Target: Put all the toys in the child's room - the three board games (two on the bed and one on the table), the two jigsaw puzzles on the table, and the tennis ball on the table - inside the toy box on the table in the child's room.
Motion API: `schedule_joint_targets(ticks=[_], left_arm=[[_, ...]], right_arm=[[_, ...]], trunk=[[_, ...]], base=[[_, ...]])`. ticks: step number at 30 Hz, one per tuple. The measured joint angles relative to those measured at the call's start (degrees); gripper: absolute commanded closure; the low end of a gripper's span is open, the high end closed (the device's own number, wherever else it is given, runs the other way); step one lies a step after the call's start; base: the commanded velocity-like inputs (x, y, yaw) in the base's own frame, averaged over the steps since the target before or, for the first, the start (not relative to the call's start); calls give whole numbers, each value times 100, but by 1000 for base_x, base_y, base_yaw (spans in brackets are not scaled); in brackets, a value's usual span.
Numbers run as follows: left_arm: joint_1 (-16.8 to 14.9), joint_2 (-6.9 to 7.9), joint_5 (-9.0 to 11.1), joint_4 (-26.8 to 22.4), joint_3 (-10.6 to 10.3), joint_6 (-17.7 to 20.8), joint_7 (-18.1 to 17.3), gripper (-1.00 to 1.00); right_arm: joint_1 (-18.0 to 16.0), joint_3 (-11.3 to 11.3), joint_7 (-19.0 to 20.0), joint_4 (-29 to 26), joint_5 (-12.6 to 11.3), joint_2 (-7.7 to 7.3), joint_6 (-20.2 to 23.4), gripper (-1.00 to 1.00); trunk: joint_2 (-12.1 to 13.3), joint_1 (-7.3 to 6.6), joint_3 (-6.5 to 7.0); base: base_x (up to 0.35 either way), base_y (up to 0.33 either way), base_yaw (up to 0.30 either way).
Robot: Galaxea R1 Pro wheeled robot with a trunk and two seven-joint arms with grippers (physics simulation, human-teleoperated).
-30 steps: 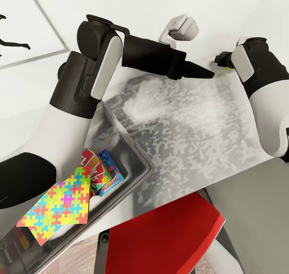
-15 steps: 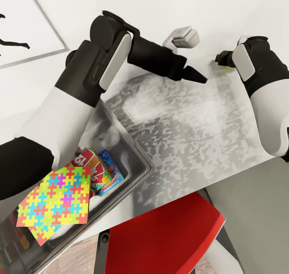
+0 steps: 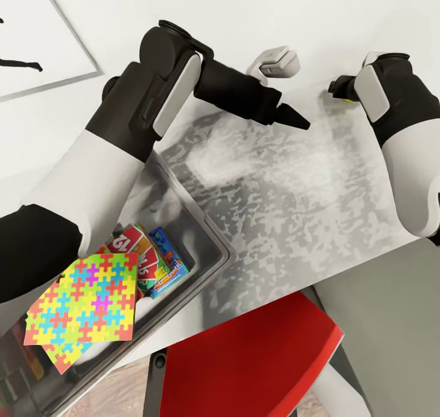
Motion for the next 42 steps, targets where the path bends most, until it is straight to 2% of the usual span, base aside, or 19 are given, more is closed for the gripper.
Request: schedule_joint_targets(ticks=[5, 8, 15, 23, 42], left_arm=[[-130, 0, -9, 79, -9, 0, -1, -100], [-310, 0, -11, 308, -58, 0, -1, -100], [-562, -1, -21, 613, -256, -1, 13, -100], [-592, -1, -29, 845, -321, 0, 96, -100], [-602, -1, -26, 829, -436, 1, 117, -100]], right_arm=[[-5, -3, 0, 0, -1, -3, 0, -100], [-12, -4, 0, 0, -4, 0, 0, -100], [-21, -5, 0, 1, -6, 4, 2, -100], [-21, -5, 0, 4, -6, 11, 10, -100], [-32, -13, -2, 0, -4, 3, 15, -100]], trunk=[[0, 0, -1], [0, 0, -1], [0, 0, -7], [0, 0, -29], [0, 0, -67]], base=[[0, 0, 0], [0, 0, 0], [0, 0, 0], [0, 0, 0], [0, 0, 0]])
